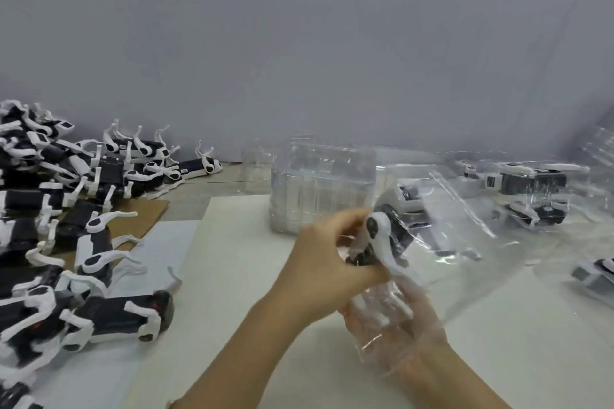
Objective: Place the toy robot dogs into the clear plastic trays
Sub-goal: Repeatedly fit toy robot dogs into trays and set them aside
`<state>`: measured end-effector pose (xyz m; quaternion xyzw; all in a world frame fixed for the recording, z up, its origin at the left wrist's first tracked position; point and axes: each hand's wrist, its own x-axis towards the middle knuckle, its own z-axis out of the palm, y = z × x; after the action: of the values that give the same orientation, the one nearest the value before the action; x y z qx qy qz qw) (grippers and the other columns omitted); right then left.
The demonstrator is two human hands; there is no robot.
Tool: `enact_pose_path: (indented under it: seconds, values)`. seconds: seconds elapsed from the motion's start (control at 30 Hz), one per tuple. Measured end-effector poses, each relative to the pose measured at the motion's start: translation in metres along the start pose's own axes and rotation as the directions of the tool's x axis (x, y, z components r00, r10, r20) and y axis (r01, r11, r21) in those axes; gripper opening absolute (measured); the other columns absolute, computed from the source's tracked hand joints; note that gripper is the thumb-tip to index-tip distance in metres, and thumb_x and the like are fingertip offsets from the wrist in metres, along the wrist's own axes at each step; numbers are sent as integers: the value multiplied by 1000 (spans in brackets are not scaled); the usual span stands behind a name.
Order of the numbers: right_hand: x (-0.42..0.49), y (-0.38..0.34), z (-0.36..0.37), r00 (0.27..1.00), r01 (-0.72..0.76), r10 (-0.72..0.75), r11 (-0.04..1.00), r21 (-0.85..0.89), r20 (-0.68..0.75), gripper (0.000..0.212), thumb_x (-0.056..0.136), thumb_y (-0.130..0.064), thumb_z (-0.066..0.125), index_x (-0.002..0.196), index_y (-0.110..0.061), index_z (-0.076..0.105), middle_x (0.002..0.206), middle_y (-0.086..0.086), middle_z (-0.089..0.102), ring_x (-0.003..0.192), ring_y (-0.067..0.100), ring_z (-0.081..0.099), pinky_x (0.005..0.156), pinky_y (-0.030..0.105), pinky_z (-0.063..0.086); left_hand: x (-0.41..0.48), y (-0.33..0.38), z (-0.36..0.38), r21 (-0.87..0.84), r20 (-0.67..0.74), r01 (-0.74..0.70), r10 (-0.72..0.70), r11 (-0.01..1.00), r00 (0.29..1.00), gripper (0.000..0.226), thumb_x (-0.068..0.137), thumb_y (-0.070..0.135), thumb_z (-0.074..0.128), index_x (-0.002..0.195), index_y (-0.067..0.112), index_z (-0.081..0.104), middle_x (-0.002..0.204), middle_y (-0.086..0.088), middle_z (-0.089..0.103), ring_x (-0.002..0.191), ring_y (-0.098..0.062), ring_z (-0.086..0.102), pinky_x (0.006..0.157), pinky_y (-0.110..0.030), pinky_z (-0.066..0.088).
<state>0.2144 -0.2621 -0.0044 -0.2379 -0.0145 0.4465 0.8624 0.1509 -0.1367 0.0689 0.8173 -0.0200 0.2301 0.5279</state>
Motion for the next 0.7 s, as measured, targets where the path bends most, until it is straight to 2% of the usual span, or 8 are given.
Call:
enact_pose_path:
  seconds: [0.13, 0.23, 0.33, 0.4, 0.5, 0.57, 0.6, 0.7]
  values:
    - [0, 5, 7, 985, -153, 145, 985, 83, 99, 37, 68, -19, 81, 90, 10, 72, 76, 29, 66, 57, 41, 66, 59, 51, 58, 0, -10, 7, 74, -82, -126, 132, 989, 988, 20, 63, 37, 70, 81, 44, 64, 75, 14, 65, 69, -6, 60, 64, -19, 50]
    - [3, 5, 6, 988, -116, 116, 993, -7, 103, 47, 55, -19, 95, 86, 9, 72, 80, 27, 66, 61, 39, 66, 57, 44, 57, 0, -16, 5, 27, -93, -99, 101, 995, 991, 16, 67, 29, 75, 73, 36, 63, 63, 15, 59, 61, 1, 55, 59, -11, 42]
    - [6, -3, -1, 995, -44, 51, 996, -77, 83, 44, 75, -37, 82, 87, 5, 72, 80, 22, 66, 65, 36, 66, 56, 41, 55, 5, -17, -3, -124, 33, 64, -60, 990, 998, 25, 63, 30, 72, 84, 42, 69, 75, 21, 69, 73, 5, 65, 62, -11, 48]
    - [9, -14, -3, 999, 37, -30, 987, -155, 45, 48, 78, -45, 75, 97, -1, 73, 88, 20, 69, 72, 34, 67, 64, 42, 55, 9, -20, -12, -143, 63, 99, -91, 985, 994, 45, 69, 12, 73, 99, 44, 66, 87, 27, 70, 83, 10, 65, 69, -9, 49]
    - [7, -34, -6, 969, 238, -248, 946, -221, -19, 31, 78, -41, 75, 104, -24, 70, 109, 13, 70, 79, 36, 68, 66, 41, 55, 17, -25, -34, -366, -130, 170, -231, 915, 964, 44, 86, -9, 57, 109, 28, 65, 118, 4, 70, 99, -4, 69, 84, -21, 56]
    - [4, -43, -6, 924, 328, -376, 873, -361, -70, 32, 80, -39, 68, 112, -42, 63, 116, 2, 71, 84, 32, 73, 59, 38, 57, 20, -25, -51, -610, -122, 180, -316, 772, 941, 34, 84, 14, 66, 117, 22, 64, 121, -2, 69, 104, -15, 70, 84, -30, 58]
    - [3, -44, -5, 903, 349, -423, 822, -450, -71, 43, 76, -40, 69, 117, -50, 58, 115, -2, 70, 85, 30, 73, 58, 37, 57, 20, -24, -57, -657, -62, 199, -314, 727, 947, 47, 78, 34, 72, 124, 27, 61, 124, 2, 68, 108, -15, 68, 86, -32, 57]
    - [1, -40, 1, 866, 383, -499, 700, -603, -29, 61, 66, -39, 79, 118, -61, 53, 109, -4, 71, 84, 31, 72, 58, 36, 57, 16, -20, -55, -389, 133, 319, -289, 865, 948, 97, 46, 79, 74, 135, 57, 41, 138, 28, 48, 124, 3, 51, 99, -31, 43]
